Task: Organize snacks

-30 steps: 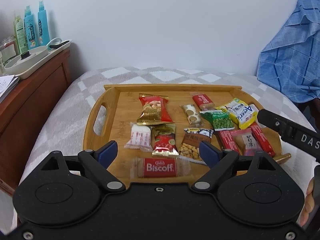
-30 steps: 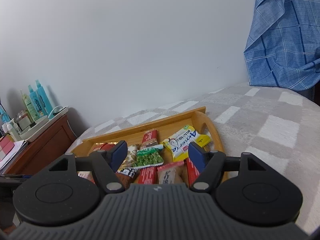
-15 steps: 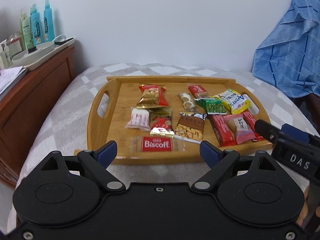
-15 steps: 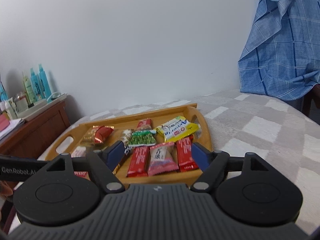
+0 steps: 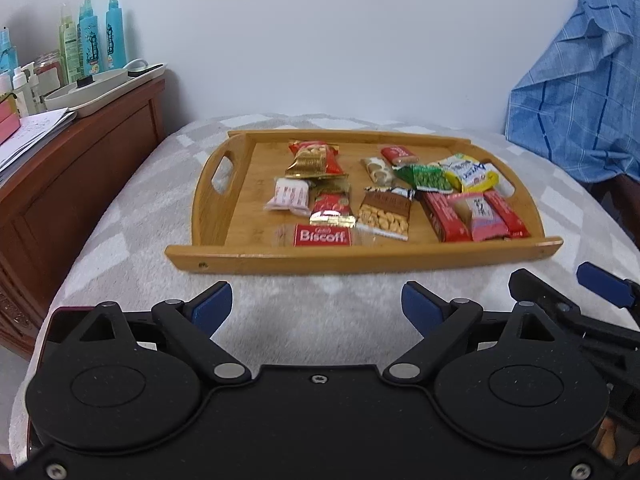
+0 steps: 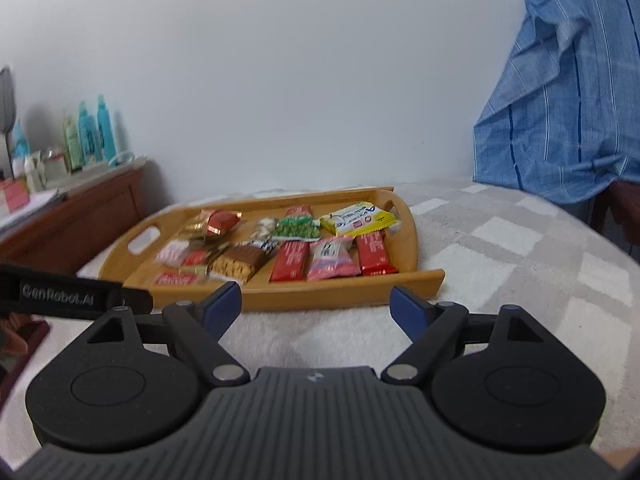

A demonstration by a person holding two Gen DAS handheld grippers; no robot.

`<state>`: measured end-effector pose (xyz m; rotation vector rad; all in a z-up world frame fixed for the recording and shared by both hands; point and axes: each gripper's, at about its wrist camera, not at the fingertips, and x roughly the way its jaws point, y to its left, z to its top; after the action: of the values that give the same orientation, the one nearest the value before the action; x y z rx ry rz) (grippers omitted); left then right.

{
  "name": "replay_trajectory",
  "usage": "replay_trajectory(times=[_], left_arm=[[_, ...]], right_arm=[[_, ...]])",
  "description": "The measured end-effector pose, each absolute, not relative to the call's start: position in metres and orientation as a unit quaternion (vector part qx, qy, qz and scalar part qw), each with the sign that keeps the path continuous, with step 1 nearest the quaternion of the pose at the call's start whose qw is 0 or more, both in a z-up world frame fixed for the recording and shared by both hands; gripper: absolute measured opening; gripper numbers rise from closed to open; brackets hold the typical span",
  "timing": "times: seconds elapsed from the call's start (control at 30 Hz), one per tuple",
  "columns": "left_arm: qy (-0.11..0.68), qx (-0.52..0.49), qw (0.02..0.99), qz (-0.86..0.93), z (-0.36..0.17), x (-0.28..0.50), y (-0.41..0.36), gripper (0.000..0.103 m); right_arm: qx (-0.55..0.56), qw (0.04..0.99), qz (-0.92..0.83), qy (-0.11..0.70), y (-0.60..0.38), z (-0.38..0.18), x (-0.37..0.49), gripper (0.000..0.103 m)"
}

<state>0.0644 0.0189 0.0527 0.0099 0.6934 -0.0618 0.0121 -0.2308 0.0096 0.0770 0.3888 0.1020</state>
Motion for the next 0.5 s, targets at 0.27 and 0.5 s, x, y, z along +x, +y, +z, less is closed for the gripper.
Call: replay_trajectory(times=[0.27,0.5], left_arm=[[0.353,-0.007,0.935,-0.022,0.034,0.048,0.028,0.092],[0.357,0.002,0.934,-0.014,0.016,0.033,0.031,0.092]], right_arm=[[0.022,0.977,0.048,0.208,-0.218,-0.003,-0.008,0.094],[0.027,0.969,0.034,0.241,-0.213,-0.018,-0.013,0.097]])
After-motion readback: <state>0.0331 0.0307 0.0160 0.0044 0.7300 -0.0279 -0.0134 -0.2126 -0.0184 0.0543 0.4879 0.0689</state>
